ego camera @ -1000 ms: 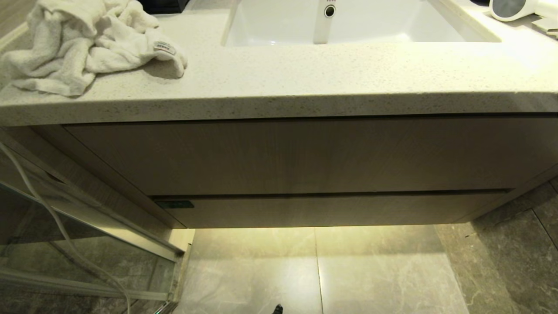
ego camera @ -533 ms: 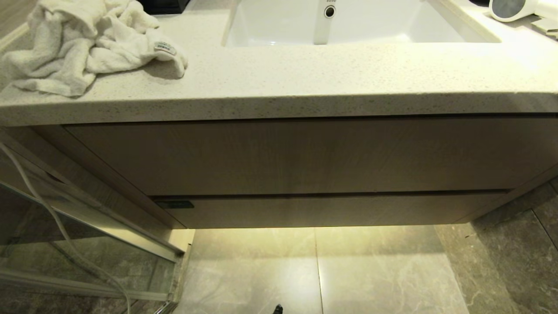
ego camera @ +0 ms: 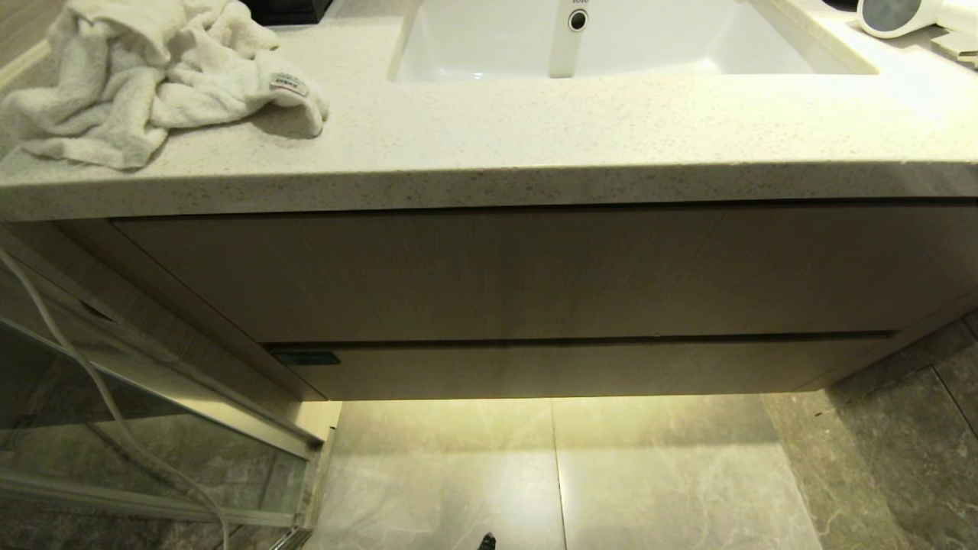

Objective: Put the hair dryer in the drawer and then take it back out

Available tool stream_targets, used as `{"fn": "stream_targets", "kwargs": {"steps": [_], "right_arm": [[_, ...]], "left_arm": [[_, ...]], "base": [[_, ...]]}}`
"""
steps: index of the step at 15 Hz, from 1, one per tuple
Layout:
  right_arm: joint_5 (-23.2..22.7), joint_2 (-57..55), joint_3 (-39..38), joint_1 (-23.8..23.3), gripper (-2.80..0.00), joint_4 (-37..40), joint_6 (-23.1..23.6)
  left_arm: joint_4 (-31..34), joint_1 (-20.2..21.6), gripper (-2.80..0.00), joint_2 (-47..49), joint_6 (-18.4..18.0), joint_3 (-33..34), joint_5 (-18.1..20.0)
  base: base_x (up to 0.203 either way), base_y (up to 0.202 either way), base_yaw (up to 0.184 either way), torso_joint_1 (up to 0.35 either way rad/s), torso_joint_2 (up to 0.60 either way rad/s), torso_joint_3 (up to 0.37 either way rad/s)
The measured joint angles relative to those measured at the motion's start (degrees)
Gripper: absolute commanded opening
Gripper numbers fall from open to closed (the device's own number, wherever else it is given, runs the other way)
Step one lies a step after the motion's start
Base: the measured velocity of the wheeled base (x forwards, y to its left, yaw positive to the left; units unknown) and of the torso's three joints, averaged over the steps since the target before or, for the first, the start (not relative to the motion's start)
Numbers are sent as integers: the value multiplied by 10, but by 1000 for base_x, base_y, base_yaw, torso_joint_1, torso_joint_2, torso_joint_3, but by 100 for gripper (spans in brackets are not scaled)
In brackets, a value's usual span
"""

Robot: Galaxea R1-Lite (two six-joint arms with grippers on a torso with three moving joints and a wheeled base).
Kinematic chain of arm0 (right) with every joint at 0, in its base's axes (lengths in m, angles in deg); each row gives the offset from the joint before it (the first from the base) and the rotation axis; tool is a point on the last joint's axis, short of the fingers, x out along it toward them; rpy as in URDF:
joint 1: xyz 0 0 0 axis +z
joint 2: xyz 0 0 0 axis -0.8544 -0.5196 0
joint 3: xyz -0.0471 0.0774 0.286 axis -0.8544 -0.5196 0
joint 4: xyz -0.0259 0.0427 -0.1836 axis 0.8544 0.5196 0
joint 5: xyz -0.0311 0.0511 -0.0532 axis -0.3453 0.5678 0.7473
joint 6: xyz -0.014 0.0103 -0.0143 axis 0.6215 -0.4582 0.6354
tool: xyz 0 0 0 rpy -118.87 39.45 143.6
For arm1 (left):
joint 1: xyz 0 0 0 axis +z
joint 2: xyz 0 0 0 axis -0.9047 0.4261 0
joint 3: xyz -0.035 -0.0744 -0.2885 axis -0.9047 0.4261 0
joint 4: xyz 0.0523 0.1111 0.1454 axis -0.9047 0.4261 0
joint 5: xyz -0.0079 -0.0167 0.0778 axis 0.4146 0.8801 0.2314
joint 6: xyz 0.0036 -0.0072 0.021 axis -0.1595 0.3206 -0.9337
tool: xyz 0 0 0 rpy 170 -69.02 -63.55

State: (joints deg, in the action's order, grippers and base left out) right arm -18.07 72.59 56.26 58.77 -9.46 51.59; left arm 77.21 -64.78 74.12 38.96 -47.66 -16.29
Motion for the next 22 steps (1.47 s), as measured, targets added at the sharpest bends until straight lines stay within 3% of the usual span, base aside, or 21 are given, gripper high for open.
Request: {"fn": "stream_targets", "kwargs": {"steps": [10, 14, 22], "right_arm": [[0, 0, -1, 0, -280, 0, 10], [6, 0, -1, 0, -280, 2, -24], [6, 0, -1, 0, -280, 2, -27]], "left_arm": [[0, 0, -280, 0, 0, 0, 0], [0, 0, -280, 0, 0, 0, 0], [0, 0, -280, 0, 0, 0, 0]], "base": [[0, 0, 0, 0, 0, 0], [0, 0, 0, 0, 0, 0], [0, 0, 0, 0, 0, 0]]}}
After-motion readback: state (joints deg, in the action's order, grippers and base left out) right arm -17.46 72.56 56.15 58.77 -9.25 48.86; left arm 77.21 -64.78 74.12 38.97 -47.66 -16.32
